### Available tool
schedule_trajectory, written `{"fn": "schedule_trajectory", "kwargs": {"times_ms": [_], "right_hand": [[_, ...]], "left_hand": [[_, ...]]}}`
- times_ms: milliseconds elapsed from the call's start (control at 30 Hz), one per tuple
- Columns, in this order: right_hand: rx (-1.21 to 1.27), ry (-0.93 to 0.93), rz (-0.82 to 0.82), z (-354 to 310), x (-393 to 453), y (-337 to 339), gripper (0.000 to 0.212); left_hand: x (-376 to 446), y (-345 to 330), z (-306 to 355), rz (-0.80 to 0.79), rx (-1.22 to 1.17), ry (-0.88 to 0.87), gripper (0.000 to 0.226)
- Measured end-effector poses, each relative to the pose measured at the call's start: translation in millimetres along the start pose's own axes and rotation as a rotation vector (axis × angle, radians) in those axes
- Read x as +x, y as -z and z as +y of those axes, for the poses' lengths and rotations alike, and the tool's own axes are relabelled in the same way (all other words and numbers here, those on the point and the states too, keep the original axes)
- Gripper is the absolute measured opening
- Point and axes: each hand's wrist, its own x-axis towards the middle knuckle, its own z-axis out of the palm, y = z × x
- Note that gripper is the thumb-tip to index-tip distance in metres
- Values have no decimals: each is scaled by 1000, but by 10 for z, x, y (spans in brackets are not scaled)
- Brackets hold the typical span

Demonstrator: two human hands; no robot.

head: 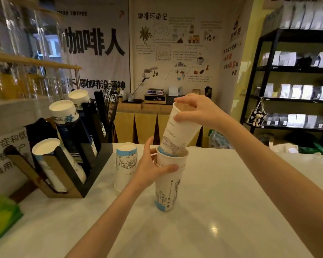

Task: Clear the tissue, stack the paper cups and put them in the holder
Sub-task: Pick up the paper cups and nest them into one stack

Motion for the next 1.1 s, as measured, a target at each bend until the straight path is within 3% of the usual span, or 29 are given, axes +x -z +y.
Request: {"fn": "schedule_trajectory", "kwargs": {"times_ms": [300, 533, 600, 733, 800, 933, 1100], "right_hand": [[-134, -50, -289, 184, -53, -554, 64], [-62, -26, -311, 348, -306, -985, 49], [40, -46, -249, 376, -334, -985, 43], [592, -259, -15, 515, -362, -952, 38], [749, -324, 6, 639, -460, -989, 37], [1084, -422, -122, 925, -692, -1098, 58], [937, -440, -375, 1082, -907, -1338, 81]], "left_hand": [[-11, 22, -75, -14, 7, 20, 112], [-20, 28, -102, -21, 37, 4, 107], [-26, 40, -104, -24, 43, -1, 107], [-29, 96, -109, -27, 65, -2, 112], [-40, 120, -111, -37, 94, 2, 114], [-76, 143, -97, -58, 169, -41, 104], [-130, 121, -76, -17, 443, -239, 76]]}}
